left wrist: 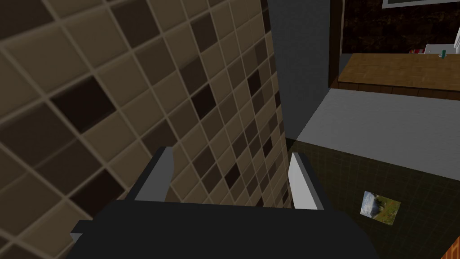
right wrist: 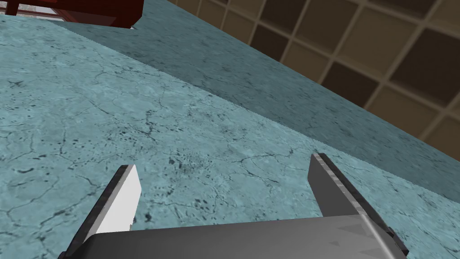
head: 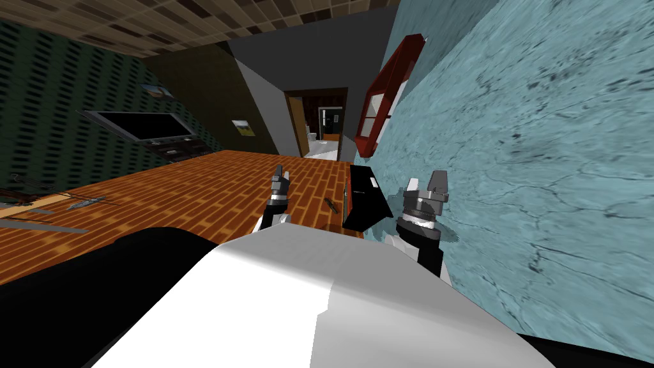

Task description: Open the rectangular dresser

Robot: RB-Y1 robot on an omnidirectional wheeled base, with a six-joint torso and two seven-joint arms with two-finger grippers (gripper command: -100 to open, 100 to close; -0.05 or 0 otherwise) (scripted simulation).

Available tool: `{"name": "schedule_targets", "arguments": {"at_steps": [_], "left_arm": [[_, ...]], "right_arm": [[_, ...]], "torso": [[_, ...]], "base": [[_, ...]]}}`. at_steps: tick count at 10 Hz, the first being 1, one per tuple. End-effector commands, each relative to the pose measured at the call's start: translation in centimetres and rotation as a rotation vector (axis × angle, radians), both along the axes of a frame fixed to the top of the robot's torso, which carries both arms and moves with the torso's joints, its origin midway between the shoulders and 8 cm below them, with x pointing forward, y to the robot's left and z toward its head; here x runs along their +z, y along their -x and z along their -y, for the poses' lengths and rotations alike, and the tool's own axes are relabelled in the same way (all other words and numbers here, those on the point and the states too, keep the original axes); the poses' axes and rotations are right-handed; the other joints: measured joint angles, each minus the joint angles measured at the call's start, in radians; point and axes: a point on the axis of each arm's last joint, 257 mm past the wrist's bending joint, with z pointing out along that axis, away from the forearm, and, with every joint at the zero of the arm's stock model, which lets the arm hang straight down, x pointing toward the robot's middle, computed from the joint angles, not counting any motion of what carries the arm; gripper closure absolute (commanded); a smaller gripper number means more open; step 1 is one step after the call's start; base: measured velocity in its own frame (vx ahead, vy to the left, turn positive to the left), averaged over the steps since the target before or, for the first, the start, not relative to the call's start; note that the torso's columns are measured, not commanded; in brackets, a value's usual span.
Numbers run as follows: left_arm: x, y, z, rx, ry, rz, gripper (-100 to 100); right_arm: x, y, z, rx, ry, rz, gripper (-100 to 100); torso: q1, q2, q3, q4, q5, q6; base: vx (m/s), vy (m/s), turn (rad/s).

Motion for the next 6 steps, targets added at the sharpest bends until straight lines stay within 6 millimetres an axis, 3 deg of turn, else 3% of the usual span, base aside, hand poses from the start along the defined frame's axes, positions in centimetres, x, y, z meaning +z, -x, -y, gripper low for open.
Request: {"name": "schedule_targets", "arguments": {"at_steps": [1,6], "left_arm": [[0.00,0.00,0.00,0.000,0.000,0.000,0],[0.01,0.00,0.00,0.000,0.000,0.000,0]], "right_arm": [[0.00,0.00,0.00,0.000,0.000,0.000,0],[0.01,0.01,0.00,0.000,0.000,0.000,0]], "torso": [[0.000,0.040,-0.082,0.041,0.000,0.000],[0.000,0.396,-0.792,0.396,0.000,0.000]], "base": [[0.000,0.000,0.000],[0.000,0.000,0.000]]}}
